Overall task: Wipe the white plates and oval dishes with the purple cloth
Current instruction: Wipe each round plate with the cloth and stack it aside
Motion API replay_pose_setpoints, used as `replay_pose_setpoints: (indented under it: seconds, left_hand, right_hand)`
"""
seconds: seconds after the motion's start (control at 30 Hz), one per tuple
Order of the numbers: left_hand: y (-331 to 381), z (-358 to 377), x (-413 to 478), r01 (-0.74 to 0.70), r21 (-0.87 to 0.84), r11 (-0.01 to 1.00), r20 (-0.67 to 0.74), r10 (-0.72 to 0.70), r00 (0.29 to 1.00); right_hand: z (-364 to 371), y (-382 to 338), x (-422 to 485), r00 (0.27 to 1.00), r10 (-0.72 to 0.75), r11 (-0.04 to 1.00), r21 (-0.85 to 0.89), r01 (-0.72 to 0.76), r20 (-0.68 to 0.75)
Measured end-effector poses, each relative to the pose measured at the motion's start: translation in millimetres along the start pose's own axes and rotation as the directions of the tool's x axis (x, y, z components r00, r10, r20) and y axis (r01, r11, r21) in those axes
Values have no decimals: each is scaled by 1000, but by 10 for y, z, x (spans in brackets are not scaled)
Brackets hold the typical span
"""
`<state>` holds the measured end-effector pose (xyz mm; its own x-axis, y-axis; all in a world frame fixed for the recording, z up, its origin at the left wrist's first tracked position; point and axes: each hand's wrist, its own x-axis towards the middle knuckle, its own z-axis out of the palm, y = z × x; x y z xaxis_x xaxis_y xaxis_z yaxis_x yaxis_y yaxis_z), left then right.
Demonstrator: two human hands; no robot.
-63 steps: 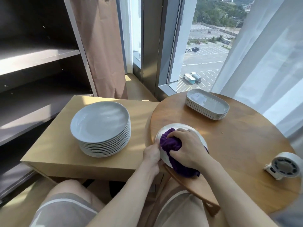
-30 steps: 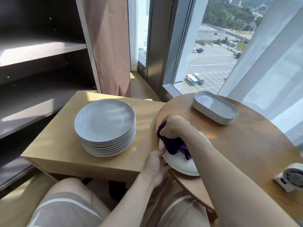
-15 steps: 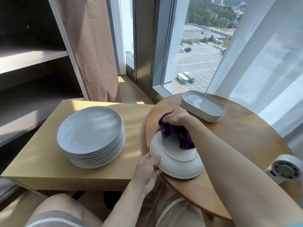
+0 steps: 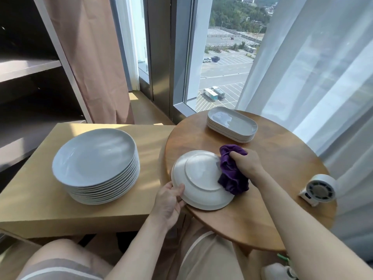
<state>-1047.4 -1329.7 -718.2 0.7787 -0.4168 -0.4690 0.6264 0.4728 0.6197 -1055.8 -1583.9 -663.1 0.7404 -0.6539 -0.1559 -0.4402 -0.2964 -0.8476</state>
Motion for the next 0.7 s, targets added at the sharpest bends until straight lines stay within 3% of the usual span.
replay_pose_setpoints:
  seconds: [0.1,0.2,0.37,0.57,0.7]
  left_hand:
    - [15,9,21,1,17,1000,-9,-1,1000]
    - [47,13,32,1,34,999,-7,-1,1000]
    - [75,7,51,-1,52,999,-16,2,1000]
    - [113,-17,47,7,72,997,15,-8,1000]
    - [108,-49,49,9,98,995,56,-15,998]
  right_hand:
    - [-18,250,-405,986,-98,995,-45,93,-137]
    - [-3,372,-701,976,-176,966,-211,148,-124]
    - [155,318,-957,981,-176,907,-402,128,-83]
    - [367,148,-1376,965,-253,811,-530,248,64]
    - [569,-16,-1547,873,-446,658,-590,468,196]
